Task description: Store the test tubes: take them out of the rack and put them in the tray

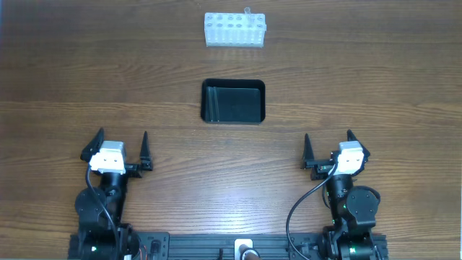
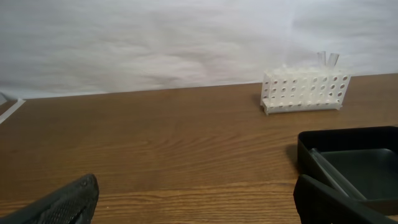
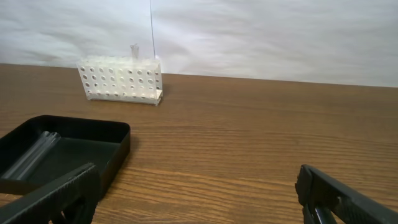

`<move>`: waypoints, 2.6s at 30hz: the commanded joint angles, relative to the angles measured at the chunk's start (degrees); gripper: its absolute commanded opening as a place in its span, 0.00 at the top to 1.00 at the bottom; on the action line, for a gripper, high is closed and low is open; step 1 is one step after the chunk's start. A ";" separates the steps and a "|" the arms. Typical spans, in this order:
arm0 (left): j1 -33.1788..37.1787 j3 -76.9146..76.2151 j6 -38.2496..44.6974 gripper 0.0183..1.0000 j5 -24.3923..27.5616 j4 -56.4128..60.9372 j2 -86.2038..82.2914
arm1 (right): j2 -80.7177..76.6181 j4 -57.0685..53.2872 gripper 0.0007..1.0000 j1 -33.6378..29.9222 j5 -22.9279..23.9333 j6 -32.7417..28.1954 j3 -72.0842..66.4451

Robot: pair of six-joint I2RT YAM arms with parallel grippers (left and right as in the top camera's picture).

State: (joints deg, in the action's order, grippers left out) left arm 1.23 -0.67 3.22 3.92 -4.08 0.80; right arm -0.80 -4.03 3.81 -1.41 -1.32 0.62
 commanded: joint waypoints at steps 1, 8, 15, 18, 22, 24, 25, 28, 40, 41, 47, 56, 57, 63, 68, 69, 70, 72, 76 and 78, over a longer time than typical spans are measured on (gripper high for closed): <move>-0.22 0.33 -0.66 0.00 0.74 -0.04 -0.63 | 0.52 -0.09 0.01 0.28 0.17 0.44 -0.33; -0.22 0.31 -0.66 0.00 0.74 -0.04 -0.63 | 0.52 -0.02 0.01 0.28 3.78 0.42 -0.33; -0.22 0.31 -0.66 0.00 0.74 -0.04 -0.63 | 0.52 -0.04 0.01 0.31 3.82 0.44 -0.33; -0.22 0.33 -0.68 0.00 0.74 -0.04 -0.63 | 0.52 0.87 0.01 0.28 3.82 0.44 -0.33; -0.22 0.33 -0.66 0.00 0.74 -0.04 -0.63 | 0.35 3.72 0.01 0.28 4.76 0.46 -0.28; -0.22 0.33 -0.66 0.00 0.74 -0.04 -0.63 | -0.59 4.98 0.01 0.28 4.74 0.44 -0.04; -0.22 0.33 -0.66 0.00 0.74 -0.04 -0.63 | -1.55 5.57 0.01 0.28 4.81 0.39 0.48; -0.22 0.31 -0.66 0.00 0.74 -0.04 -0.63 | -6.49 6.69 0.01 0.24 5.81 0.35 3.56; -0.22 0.33 -0.68 0.00 0.74 -0.04 -0.63 | -47.78 13.11 0.01 0.24 4.20 -1.07 27.39; -0.22 0.33 -0.66 0.00 0.74 -0.04 -0.63 | -51.21 13.84 0.01 0.24 3.13 -1.07 29.35; -0.22 0.31 -0.66 0.00 0.74 -0.04 -0.63 | -71.52 18.78 0.01 0.26 -5.79 -3.15 41.24; -0.22 0.31 -0.66 0.00 0.74 -0.04 -0.63 | -89.20 33.11 0.01 1.64 -13.05 -3.45 48.83; -0.22 0.33 -0.66 0.00 0.76 -0.04 -0.63 | -90.42 34.05 0.01 2.12 -13.16 -3.45 49.51; -0.22 0.33 -0.66 0.00 0.74 -0.04 -0.63 | -96.19 30.42 0.01 6.16 -13.07 -3.45 56.70; -0.22 0.31 -0.66 0.00 0.74 -0.04 -0.63 | -101.61 25.35 0.01 9.55 -6.62 -0.55 64.24; -0.22 0.33 -0.66 0.00 0.74 -0.04 -0.63 | -102.66 24.48 0.01 10.14 -4.96 0.17 65.57; -0.22 0.33 -0.66 0.00 0.74 -0.04 -0.63 | -103.89 23.45 0.01 10.78 -3.43 0.72 67.14; -0.22 0.33 -0.66 0.00 0.74 -0.04 -0.63 | -105.92 21.51 0.01 11.87 -1.73 1.62 69.85; -0.22 0.33 -0.66 0.00 0.74 -0.04 -0.63 | -110.40 17.68 0.01 14.03 1.51 3.72 75.71; -0.22 0.33 -0.68 0.00 0.74 -0.04 -0.63 | -112.41 16.00 0.01 14.64 3.26 4.31 78.31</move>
State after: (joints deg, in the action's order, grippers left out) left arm 1.26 -0.67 3.22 4.12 -4.08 0.67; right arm -110.54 12.97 17.39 -2.68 0.49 74.89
